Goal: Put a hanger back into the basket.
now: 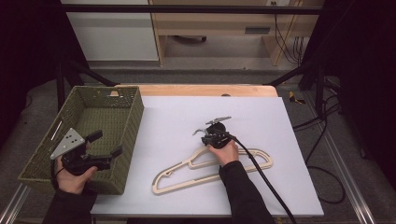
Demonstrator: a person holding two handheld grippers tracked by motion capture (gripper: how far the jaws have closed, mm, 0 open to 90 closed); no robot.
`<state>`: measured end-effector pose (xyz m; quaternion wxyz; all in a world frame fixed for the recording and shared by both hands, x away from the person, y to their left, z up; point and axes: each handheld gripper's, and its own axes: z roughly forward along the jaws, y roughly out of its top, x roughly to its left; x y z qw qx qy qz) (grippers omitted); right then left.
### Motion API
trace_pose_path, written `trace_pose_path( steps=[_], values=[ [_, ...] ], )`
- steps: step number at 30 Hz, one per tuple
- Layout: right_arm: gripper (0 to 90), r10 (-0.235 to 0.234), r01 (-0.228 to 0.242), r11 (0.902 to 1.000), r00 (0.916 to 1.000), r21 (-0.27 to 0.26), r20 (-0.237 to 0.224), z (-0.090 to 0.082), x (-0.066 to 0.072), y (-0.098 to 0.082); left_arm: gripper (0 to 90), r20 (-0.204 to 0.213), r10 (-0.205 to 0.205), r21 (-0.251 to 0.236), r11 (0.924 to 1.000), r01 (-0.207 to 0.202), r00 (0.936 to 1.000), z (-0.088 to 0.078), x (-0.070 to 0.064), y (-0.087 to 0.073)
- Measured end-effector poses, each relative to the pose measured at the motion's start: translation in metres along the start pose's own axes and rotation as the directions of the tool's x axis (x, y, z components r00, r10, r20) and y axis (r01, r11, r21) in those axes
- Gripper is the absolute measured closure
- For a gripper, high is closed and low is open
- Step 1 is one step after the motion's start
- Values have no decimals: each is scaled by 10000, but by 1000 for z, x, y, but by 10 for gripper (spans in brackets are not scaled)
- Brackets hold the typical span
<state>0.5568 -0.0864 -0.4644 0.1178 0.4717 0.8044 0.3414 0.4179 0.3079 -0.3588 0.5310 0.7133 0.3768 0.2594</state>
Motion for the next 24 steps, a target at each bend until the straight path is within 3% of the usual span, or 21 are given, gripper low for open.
trace_pose_path(
  steps=[4,13,24],
  values=[
    [837,90,-90,9999,10000,46,-21,2,0,0,49,33,43,6,10000,-43,10000,0,-2,1],
    [866,557,-558,9984,9984,-28,-64,-1,0,1,49,210,207,-123,9997,-204,9996,0,-11,5],
    [884,765,-770,9964,9970,-367,-142,-11,3,2,49,882,651,20,9979,-655,9940,12,-39,11]
  ],
)
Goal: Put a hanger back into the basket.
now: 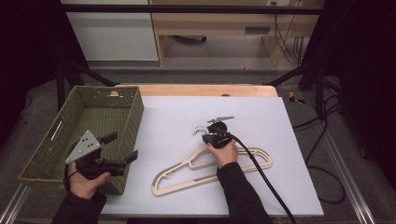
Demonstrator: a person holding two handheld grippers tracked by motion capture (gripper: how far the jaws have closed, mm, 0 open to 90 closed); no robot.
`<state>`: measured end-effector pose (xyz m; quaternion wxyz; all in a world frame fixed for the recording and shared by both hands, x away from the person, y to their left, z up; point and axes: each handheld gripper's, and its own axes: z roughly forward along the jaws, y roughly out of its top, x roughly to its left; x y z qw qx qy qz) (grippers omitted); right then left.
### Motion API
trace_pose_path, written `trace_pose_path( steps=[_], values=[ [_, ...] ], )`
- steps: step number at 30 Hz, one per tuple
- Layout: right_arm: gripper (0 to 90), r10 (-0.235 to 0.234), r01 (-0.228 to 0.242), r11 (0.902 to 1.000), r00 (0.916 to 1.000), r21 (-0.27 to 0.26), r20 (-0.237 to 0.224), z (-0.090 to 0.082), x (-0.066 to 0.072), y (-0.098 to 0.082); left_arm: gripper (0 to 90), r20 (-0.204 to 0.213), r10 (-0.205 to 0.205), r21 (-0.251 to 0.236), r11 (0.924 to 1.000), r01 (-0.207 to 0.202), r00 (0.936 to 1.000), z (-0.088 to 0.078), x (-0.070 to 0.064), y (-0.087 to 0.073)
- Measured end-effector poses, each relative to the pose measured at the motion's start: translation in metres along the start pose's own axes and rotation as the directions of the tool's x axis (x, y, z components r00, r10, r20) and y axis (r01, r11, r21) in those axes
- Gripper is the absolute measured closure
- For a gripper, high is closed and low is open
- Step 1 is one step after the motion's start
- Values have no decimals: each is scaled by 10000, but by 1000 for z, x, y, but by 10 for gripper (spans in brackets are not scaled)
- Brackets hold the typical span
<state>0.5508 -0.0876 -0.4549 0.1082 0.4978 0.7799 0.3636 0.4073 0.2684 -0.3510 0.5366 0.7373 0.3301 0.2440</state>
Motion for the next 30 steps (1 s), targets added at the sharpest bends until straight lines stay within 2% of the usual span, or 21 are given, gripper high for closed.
trace_pose_path(
  steps=[4,9,12,15,22,26,28,30],
  values=[
    [883,-13,12,9998,10000,191,84,8,-2,-2,49,143,172,36,9998,-173,9997,5,-9,2],
    [872,-239,233,9996,9992,173,325,10,-1,-3,49,126,143,47,9999,-144,9998,6,-9,1],
    [831,-355,343,9989,9987,307,363,12,0,-5,49,112,120,31,9999,-120,9999,5,-9,1],
    [839,-392,378,9986,9985,357,385,14,0,-6,49,104,115,38,9999,-115,9999,5,-9,1],
    [877,-417,421,9991,9964,-41,744,7,4,-6,50,88,86,38,10000,-86,9999,6,-10,1],
    [892,-138,154,9996,9977,-228,664,2,3,-8,49,119,96,70,9999,-97,9999,8,-11,1],
    [892,-263,283,9993,9964,-232,801,0,2,-9,50,143,98,120,9999,-100,9998,10,-12,0],
    [893,-235,261,9989,9975,-394,659,-3,2,-10,51,154,97,141,9999,-99,9998,11,-13,0]
  ],
)
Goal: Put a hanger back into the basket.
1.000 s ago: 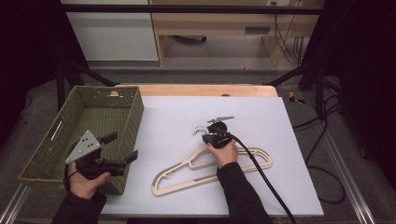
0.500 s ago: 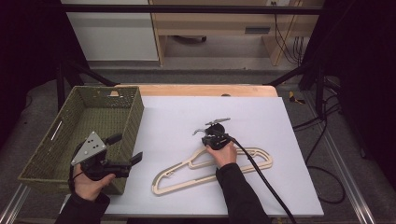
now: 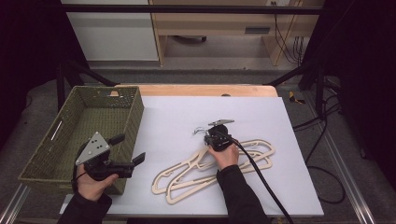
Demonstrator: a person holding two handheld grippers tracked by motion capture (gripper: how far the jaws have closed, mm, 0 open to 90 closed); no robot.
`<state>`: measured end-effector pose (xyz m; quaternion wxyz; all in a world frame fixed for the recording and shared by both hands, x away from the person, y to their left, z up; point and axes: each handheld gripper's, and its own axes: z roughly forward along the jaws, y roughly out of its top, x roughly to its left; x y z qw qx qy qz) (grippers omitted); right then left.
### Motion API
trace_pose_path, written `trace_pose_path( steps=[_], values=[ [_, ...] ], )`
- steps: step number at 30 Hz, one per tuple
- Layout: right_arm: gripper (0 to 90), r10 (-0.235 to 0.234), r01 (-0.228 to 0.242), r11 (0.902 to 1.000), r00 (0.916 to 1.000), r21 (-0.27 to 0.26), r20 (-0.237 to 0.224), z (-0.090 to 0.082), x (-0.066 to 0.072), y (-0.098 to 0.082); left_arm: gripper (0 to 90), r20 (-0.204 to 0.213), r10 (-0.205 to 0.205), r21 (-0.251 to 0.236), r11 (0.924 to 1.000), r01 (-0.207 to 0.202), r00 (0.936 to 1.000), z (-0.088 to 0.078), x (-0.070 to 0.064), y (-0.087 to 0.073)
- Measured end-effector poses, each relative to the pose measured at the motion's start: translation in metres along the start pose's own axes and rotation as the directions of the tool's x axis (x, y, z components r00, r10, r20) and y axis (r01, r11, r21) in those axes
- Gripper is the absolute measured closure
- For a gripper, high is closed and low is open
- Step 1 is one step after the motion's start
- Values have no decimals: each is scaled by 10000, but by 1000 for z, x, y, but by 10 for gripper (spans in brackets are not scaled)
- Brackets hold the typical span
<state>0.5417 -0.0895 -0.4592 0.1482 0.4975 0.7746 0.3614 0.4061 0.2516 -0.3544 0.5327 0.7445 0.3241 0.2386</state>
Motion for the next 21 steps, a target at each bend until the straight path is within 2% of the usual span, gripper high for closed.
trace_pose_path(
  steps=[7,8,9,10,13,16,17,18,19,21],
  values=[
    [893,-144,132,9990,9995,-416,-281,-15,3,-1,54,295,84,345,9994,-94,9995,18,-12,-2],
    [893,-348,334,9981,9990,-517,-267,-20,5,-2,56,461,171,584,9981,-198,9988,27,-17,-2],
    [893,-348,334,9981,9990,-517,-267,-20,5,-2,56,461,171,584,9981,-198,9988,27,-17,-2],
    [893,-608,587,9963,9977,-634,-310,-25,6,-2,56,552,208,691,9973,-246,9983,32,-20,-3],
    [893,-755,718,9940,9962,-823,-434,-33,9,-2,58,854,283,1089,9933,-376,9959,50,-29,-5],
    [893,-790,727,9922,9951,-1017,-596,-39,10,-2,64,1283,186,1586,9866,-390,9916,76,-37,-8],
    [893,-751,681,9920,9951,-1065,-638,-41,9,-2,71,1283,186,1586,9866,-390,9916,76,-37,-8],
    [893,-750,676,9916,9951,-1104,-643,-43,9,-2,76,1517,-33,1802,9833,-244,9884,90,-40,-10],
    [893,-750,676,9916,9951,-1104,-643,-43,9,-2,83,1517,-33,1802,9833,-244,9884,90,-40,-10],
    [893,-746,660,9905,9949,-1209,-681,-45,9,-3,87,1613,-85,1985,9798,-240,9869,103,-44,-10]
  ],
)
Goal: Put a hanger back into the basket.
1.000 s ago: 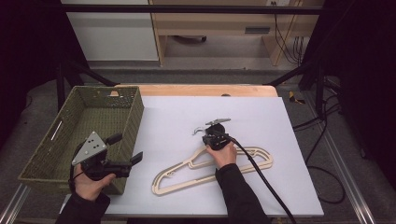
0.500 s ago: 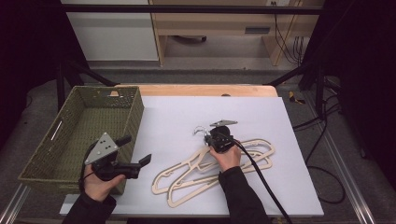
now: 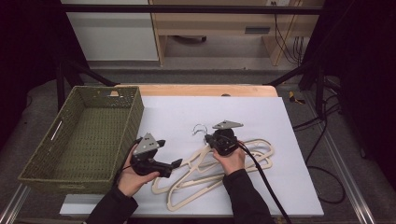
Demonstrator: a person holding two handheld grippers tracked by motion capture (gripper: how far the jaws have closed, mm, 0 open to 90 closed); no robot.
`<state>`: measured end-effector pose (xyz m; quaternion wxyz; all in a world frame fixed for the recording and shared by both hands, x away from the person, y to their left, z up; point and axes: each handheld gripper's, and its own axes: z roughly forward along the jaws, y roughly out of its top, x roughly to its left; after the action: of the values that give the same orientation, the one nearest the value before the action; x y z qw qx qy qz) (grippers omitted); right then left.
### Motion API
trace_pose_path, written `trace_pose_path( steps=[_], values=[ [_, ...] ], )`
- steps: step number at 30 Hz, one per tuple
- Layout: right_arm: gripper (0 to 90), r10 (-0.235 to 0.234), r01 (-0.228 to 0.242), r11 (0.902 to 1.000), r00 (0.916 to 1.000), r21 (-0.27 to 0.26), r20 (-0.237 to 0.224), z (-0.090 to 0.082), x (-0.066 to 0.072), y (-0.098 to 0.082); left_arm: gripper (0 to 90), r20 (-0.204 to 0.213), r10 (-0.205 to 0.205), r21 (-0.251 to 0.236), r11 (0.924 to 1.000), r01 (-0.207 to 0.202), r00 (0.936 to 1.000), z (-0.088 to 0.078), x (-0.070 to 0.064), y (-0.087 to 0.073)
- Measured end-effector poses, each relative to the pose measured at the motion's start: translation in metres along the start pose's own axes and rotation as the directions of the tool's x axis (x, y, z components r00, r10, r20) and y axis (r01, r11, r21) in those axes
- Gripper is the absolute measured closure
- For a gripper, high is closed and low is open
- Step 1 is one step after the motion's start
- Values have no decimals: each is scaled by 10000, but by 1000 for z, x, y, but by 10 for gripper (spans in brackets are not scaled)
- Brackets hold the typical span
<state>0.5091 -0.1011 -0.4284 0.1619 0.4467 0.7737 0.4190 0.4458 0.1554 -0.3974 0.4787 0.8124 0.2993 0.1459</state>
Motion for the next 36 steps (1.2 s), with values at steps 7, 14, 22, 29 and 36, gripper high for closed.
trace_pose_path(
  steps=[7,14,22,29,36],
  values=[
    [893,-151,145,9994,9997,-309,-180,-10,1,-1,194,620,-126,698,9975,82,9980,45,-4,5],
    [893,-229,219,9988,9994,-435,-245,-17,2,-1,335,1407,-360,1412,9899,159,9894,81,-11,3],
    [892,-328,308,9979,9988,-561,-358,-22,4,-1,543,2263,-954,2016,9782,492,9694,103,-12,-1],
    [891,-460,435,9974,9981,-579,-411,-25,5,-1,736,2504,-1339,2271,9709,763,9588,105,-14,-1],
    [881,-654,608,9946,9965,-842,-527,-38,7,-2,762,2461,-1466,2093,9732,951,9581,98,-21,2]
  ],
)
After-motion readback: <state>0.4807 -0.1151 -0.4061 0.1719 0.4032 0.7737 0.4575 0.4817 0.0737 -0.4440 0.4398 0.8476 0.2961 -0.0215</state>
